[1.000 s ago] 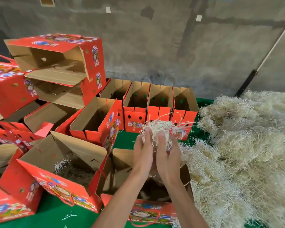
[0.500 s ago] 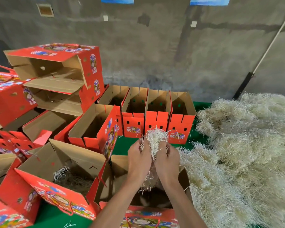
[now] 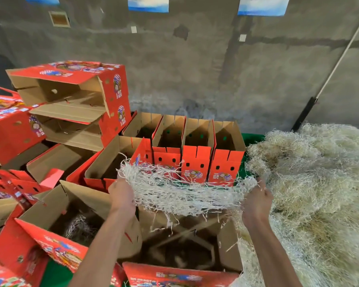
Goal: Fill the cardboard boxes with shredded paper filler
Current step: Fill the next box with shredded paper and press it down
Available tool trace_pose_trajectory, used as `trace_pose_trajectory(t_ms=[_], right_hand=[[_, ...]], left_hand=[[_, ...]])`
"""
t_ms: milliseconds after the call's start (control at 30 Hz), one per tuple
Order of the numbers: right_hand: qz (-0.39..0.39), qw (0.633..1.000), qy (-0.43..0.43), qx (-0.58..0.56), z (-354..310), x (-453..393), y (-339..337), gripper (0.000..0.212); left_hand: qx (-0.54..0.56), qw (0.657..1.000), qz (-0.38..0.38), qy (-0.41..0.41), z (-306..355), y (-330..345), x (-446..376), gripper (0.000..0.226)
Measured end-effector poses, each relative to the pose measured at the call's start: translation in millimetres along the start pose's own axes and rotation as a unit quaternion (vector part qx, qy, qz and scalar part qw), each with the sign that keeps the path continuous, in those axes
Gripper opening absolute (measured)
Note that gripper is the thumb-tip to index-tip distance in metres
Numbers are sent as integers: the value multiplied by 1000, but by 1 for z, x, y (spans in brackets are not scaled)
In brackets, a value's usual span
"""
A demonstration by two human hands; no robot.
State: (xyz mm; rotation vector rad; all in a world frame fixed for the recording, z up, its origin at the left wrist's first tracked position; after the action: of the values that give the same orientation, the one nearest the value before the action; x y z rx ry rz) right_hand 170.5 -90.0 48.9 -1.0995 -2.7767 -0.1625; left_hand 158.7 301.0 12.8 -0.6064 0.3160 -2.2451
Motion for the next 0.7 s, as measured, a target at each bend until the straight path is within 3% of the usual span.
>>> trace_pose_trajectory(t_ms=[33,67,100,133,167,200,300,333,400,467,567,633,700], right_hand=[[-6,1000,4,2,-1,-4,0,51],[-20,1000,-1,2,-2,-1,7,45],[-53,998,-11,10,-2,10,20,45],[-103,994,-11,20,0,25,38,33],[-151,987,-27,38,0,40,51,56],[-198,977,-42,60,0,52,64,65],[-287,949,-119,60,-14,82,88,64],[-300,939,-156,60,-20,90,95,58],[-273,929,-240,71,-31,99,98,44],[-210,935,-273,83,-29,97,92,33],[-173,941,-253,141,-13,100,94,51],[-228,949,-176,127,8,108,104,65],[-274,958,-67,60,29,112,109,77]], left_hand=[[-64,996,41,42,4,-11,-1,27],[27,998,46,20,0,-9,-5,33],[159,987,3,-12,-2,3,4,36],[187,982,-33,-22,0,12,18,37],[143,987,-66,11,4,25,29,38],[117,988,-99,30,8,36,37,40],[77,979,-149,112,21,50,58,41],[80,973,-171,130,27,51,69,49],[104,967,-217,88,18,59,78,76],[131,954,-264,52,9,72,89,81],[142,942,-288,95,11,80,107,46],[162,945,-252,133,14,75,110,50],[190,952,-209,117,11,70,102,57]])
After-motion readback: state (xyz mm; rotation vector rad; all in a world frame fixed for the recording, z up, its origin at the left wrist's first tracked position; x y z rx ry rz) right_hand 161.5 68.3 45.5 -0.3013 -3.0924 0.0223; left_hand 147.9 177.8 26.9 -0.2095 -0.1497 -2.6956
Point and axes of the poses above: each hand's wrist, its own x-axis away from the middle knuckle, its own y-axis out of the palm, z = x × y, the point moved 10 cm from there along -x, towards the middle knuckle, and after that the axes turned 7 degrees about z, right-handed, at the moved point
